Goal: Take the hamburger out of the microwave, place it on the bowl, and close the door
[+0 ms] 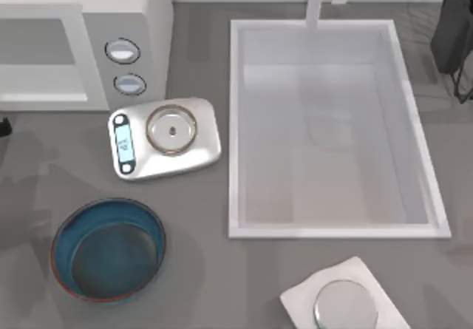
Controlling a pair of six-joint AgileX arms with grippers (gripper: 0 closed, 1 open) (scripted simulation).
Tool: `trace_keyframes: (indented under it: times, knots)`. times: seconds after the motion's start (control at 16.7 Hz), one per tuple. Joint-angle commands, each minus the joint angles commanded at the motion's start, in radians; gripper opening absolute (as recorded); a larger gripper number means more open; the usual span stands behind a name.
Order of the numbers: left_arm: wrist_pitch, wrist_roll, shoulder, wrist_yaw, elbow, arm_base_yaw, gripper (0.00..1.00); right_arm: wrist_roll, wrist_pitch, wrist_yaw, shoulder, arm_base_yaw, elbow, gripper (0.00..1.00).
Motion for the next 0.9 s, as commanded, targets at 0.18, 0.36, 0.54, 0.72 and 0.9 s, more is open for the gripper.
trace_keyframes:
  times: [0.18, 0.36, 0.54, 0.72, 0.9]
  knots:
    - [0.002, -0.072, 0.04, -0.175, -0.038, -0.19, 0.0, 0.0, 0.0, 0.0, 0.0, 0.0, 0.0, 1.0]
    - [0.005, -0.174, 0.079, -0.391, -0.09, -0.461, 0.0, 0.0, 0.0, 0.0, 0.0, 0.0, 0.0, 1.0]
    - [0.013, -0.299, 0.109, -0.597, -0.149, -0.758, 0.0, 0.0, 0.0, 0.0, 0.0, 0.0, 0.0, 1.0]
    - [0.023, -0.43, 0.124, -0.76, -0.207, -1.008, 0.0, 0.0, 0.0, 0.0, 0.0, 0.0, 0.0, 1.0]
    - [0.032, -0.545, 0.127, -0.864, -0.258, -1.169, 0.0, 0.0, 0.0, 0.0, 0.0, 0.0, 0.0, 1.0]
